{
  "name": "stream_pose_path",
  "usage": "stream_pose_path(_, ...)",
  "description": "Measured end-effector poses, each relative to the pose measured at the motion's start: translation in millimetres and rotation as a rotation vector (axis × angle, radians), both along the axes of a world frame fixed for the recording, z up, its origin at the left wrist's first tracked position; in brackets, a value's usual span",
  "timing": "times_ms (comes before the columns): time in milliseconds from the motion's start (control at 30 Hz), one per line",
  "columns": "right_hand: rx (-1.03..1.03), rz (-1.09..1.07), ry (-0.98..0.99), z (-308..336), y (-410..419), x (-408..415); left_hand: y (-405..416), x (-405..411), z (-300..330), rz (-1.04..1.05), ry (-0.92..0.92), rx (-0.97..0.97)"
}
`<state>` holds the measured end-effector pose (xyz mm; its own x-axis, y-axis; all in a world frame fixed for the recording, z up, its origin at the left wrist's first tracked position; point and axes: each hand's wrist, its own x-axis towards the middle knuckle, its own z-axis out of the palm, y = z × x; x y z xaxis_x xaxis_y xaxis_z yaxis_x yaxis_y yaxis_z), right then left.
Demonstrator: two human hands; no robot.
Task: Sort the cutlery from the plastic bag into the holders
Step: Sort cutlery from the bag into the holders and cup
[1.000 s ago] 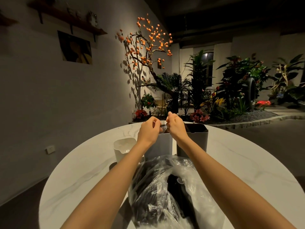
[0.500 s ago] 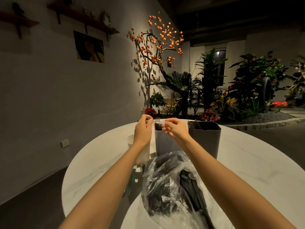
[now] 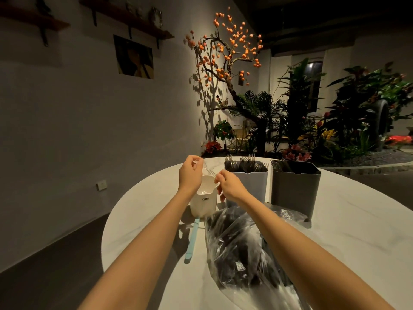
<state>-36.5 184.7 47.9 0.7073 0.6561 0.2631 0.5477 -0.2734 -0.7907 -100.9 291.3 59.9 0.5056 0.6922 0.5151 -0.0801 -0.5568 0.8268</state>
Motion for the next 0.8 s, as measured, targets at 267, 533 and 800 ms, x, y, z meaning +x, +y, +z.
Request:
stream_pose_path(267,-0.067,-0.008,-0.006,-4,15,6,17,4,-5,0.071,-0.069,-0.040)
stream_pose_path(533,0.078,-0.013,0.070,-10,22,14,44,17,-28,0.164,0.283,0.182)
stream_pose_path(800,0.041,0.015,0.076,-16,24,19,37,34,-31,0.159,0.512,0.396)
